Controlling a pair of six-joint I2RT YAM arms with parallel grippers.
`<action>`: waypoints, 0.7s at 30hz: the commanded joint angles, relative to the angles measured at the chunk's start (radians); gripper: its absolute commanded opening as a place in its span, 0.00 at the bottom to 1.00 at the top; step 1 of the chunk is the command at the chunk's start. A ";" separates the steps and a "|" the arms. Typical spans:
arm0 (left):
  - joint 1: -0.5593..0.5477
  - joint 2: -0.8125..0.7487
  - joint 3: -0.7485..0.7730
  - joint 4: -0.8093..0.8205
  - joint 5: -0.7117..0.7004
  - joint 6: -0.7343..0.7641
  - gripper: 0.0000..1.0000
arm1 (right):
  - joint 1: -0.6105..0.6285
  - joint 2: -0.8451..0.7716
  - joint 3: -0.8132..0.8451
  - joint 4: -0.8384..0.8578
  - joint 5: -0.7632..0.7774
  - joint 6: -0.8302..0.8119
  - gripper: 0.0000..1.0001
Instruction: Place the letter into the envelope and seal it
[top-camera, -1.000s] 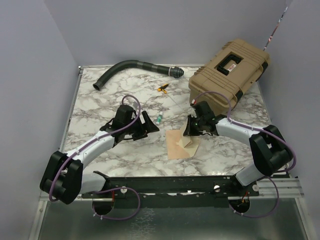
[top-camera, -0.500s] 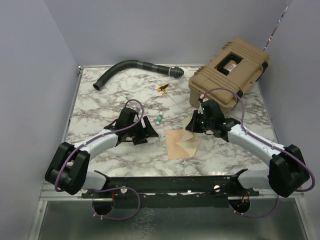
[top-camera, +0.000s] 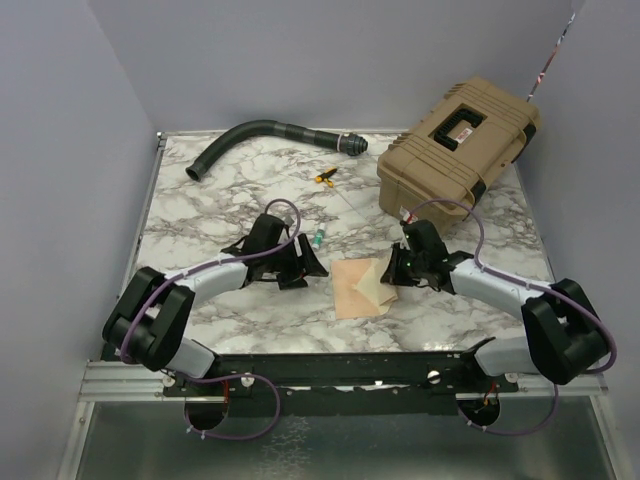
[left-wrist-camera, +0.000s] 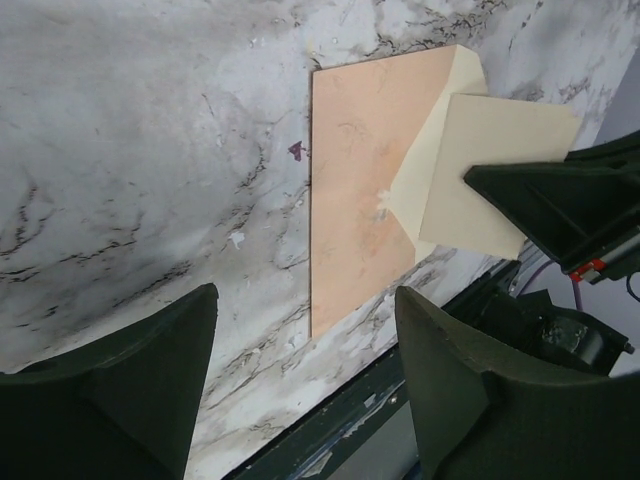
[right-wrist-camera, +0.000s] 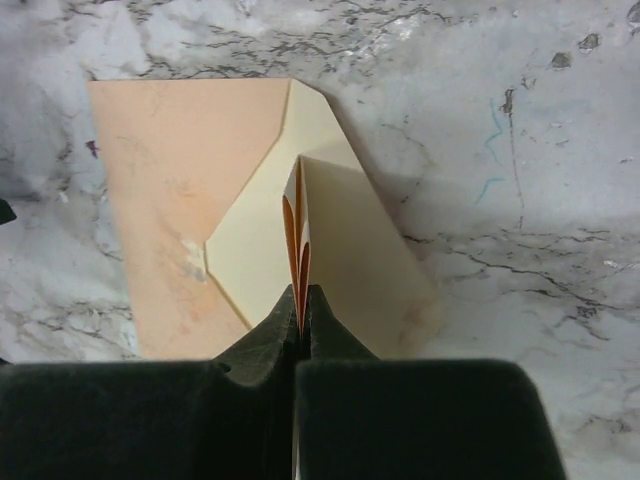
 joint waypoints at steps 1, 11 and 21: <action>-0.037 0.038 0.014 0.058 0.000 -0.045 0.72 | -0.014 0.072 0.002 0.041 -0.017 -0.043 0.00; -0.121 0.139 0.017 0.048 -0.052 -0.142 0.65 | -0.013 0.132 -0.028 0.105 -0.093 0.060 0.00; -0.159 0.184 0.030 0.033 -0.107 -0.152 0.57 | -0.012 0.208 -0.016 0.166 -0.163 0.070 0.01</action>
